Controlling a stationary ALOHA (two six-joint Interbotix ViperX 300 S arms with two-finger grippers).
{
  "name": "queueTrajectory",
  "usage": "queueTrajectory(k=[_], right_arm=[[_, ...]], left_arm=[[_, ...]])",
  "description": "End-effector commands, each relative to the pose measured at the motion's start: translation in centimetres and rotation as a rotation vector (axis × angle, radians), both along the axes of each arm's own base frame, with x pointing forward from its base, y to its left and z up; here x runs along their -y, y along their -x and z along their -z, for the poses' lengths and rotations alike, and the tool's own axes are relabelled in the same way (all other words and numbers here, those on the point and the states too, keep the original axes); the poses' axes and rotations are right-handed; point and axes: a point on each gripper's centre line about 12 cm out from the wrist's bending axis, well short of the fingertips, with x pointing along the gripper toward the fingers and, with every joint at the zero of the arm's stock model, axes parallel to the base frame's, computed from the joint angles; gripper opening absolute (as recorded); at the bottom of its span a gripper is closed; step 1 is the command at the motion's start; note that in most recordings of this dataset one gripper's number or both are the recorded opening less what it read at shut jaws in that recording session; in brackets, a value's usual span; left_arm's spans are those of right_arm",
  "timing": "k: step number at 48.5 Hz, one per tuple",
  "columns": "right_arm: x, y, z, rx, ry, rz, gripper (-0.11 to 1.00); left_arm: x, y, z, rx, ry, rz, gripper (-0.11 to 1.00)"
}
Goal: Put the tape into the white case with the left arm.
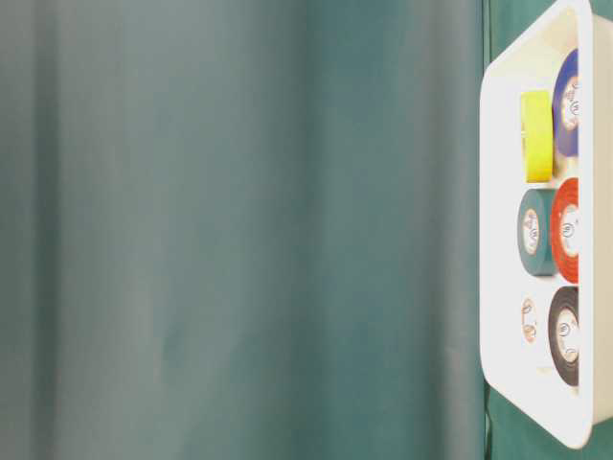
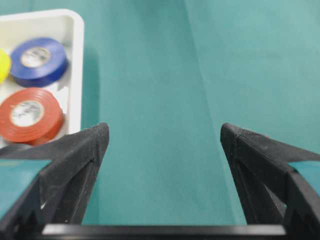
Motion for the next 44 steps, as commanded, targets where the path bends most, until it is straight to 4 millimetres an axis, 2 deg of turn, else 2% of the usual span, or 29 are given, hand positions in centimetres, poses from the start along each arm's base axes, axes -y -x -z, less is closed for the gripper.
queueTrajectory(k=[1, 31, 44], right_arm=[[0.0, -0.2, -0.4, 0.017, 0.001, 0.001, -0.09], [0.3, -0.2, -0.5, 0.018, 0.001, 0.019, -0.09], [0.3, -0.2, -0.4, 0.017, 0.001, 0.019, -0.09]], left_arm=[[-0.2, 0.7, -0.9, 0.049, 0.005, -0.009, 0.97], [-1.3, 6.2, -0.8, 0.191, 0.018, -0.043, 0.97], [-1.6, 7.8, 0.5, 0.180, 0.017, -0.055, 0.97]])
